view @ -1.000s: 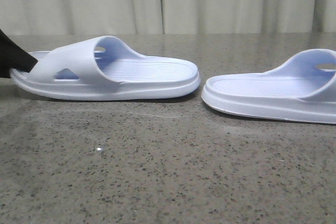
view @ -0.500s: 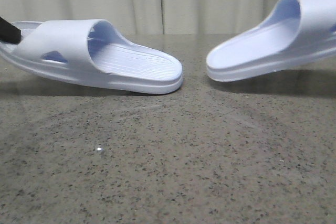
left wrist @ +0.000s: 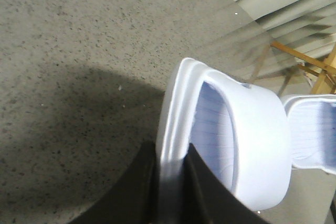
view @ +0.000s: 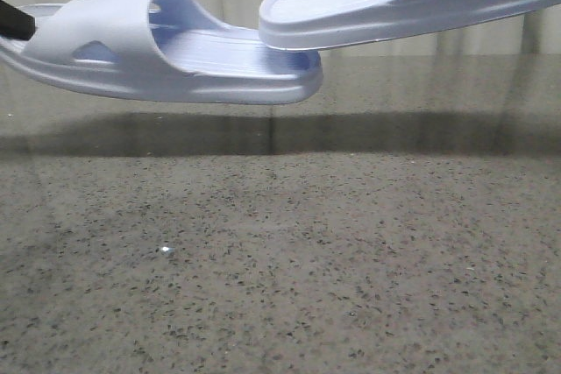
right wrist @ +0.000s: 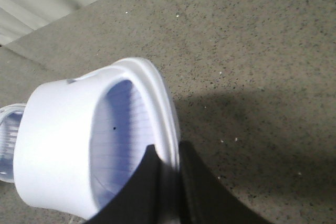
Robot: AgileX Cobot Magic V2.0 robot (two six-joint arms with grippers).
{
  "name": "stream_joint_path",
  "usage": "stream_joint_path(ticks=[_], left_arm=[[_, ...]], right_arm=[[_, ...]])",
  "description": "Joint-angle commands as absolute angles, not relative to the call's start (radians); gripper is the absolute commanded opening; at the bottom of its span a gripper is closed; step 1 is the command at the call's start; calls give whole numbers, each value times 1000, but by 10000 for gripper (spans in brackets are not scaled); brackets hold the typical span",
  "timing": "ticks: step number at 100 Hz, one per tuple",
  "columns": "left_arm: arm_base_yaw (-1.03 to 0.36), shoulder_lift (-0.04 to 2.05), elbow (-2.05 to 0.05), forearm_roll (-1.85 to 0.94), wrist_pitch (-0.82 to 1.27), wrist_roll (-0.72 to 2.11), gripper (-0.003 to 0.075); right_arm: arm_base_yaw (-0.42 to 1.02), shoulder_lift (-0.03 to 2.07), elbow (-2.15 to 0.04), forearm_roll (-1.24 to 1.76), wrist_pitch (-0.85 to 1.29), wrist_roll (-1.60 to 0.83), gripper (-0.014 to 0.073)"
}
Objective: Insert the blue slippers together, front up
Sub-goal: 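Lift both slippers and swing them upright toward each other, then slide the right gripper's slipper onto the left gripper's slipper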
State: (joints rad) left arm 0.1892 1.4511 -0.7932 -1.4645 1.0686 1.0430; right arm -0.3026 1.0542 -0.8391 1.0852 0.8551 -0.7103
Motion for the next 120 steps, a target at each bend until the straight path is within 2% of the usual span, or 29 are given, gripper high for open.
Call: stream_joint_path(ticks=[1, 66, 97, 120], left_arm=[[194, 1445, -820, -1561, 1151, 1046, 15], [190, 1456, -820, -1654, 1267, 1048, 15], [186, 1456, -820, -1654, 1267, 1048, 15], [124, 1456, -820, -1656, 1261, 1051, 15]], right_arm=[[-303, 1077, -875, 1198, 868, -761, -104], [-284, 1353, -875, 1497, 1046, -1058, -103], [-170, 1375, -877, 1497, 943, -1109, -97], [-112, 1390, -879, 1554, 924, -1150, -98]])
